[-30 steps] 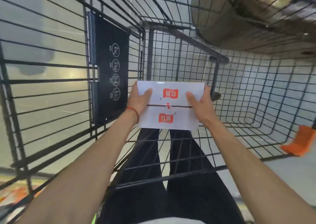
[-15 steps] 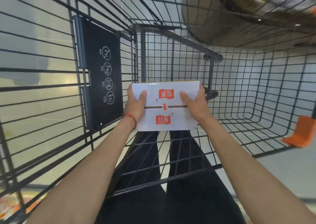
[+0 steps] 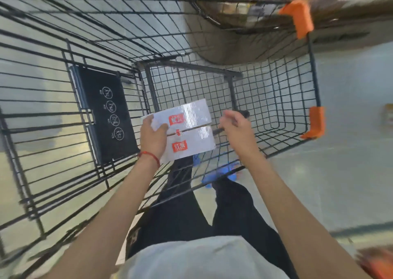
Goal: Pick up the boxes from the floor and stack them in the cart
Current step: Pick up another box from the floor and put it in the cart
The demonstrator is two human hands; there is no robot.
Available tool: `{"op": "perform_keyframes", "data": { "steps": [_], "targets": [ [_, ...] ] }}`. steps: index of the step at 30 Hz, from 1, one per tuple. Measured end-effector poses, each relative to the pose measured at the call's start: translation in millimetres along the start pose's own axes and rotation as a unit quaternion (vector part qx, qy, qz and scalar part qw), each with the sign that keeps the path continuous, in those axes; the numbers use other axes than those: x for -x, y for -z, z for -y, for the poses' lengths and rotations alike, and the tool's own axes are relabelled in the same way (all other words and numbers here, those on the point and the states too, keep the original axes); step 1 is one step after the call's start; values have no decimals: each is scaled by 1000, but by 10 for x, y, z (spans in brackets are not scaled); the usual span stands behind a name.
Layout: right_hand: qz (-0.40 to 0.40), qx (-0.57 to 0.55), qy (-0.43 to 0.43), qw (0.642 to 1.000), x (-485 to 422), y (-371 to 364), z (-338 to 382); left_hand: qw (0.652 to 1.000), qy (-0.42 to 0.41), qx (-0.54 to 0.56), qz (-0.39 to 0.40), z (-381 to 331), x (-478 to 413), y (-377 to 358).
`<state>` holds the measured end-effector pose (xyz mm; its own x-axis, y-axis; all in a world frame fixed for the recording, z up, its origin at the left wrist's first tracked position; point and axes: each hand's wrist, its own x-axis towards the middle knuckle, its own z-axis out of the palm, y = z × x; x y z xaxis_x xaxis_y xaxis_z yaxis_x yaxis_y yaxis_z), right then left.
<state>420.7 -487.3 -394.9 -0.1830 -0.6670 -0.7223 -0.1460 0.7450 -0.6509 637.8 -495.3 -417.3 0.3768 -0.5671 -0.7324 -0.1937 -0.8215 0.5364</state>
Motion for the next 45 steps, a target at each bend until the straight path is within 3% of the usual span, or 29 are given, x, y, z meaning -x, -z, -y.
{"op": "perform_keyframes", "data": {
  "steps": [7, 15, 28, 38, 45],
  "targets": [
    [-63, -133, 46, 988, 738, 996, -285, 993, -85, -2, 85, -361, 934, -603],
    [-187, -292, 47, 937, 1554, 2385, -920, 968, -159, -17, 193, -684, 2238, -1722],
    [-360, -436, 9, 825, 1723, 4185, -1561, 860, -239, -193, 406, -1134, 3471, -4099],
    [-451, -495, -6, 743, 1361, 5776, -1474, 776, -292, -269, 490, -2081, 4088, -5992],
    [-481, -545, -12, 687, 1155, 6769, -1587, 746, -279, -311, 519, -2397, 4534, -7136]
  ]
}}
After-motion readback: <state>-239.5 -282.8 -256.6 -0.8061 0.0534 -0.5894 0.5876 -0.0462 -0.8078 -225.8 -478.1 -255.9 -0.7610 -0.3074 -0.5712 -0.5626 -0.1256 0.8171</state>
